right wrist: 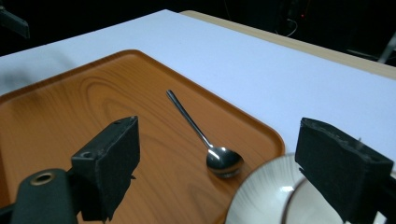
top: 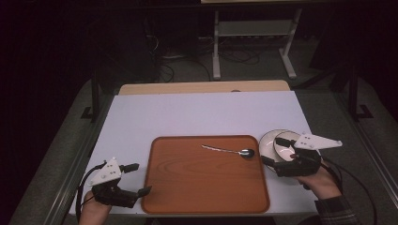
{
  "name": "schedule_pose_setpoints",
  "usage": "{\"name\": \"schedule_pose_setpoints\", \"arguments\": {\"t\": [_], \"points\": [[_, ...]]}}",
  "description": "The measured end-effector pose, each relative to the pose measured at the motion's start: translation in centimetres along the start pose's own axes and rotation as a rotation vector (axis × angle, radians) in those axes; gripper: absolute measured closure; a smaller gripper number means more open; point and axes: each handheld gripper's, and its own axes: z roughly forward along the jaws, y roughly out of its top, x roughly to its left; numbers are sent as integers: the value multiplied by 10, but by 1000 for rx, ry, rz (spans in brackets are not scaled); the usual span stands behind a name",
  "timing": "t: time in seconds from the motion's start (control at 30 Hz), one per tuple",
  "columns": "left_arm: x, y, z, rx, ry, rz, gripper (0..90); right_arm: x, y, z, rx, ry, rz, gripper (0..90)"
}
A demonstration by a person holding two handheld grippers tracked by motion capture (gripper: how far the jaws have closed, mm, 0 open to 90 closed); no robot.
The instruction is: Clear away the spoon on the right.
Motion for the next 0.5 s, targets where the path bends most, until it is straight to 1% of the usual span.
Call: {"name": "schedule_pose_setpoints", "arguments": {"t": [0.17,0.27,0.37,0.5], "points": [[0,0,0,1,1,1,130,0,-8,-8,9,-13,0,132],[0,1,1,4,1,3,130,-1,-12,-9,22,-18,-4,132],[0,1,1,2,1,3,130,-2,-14,-9,28,-22,-4,131],[0,1,1,2,1,1,130,-1,-12,-10,19,-25,-4,130]]}}
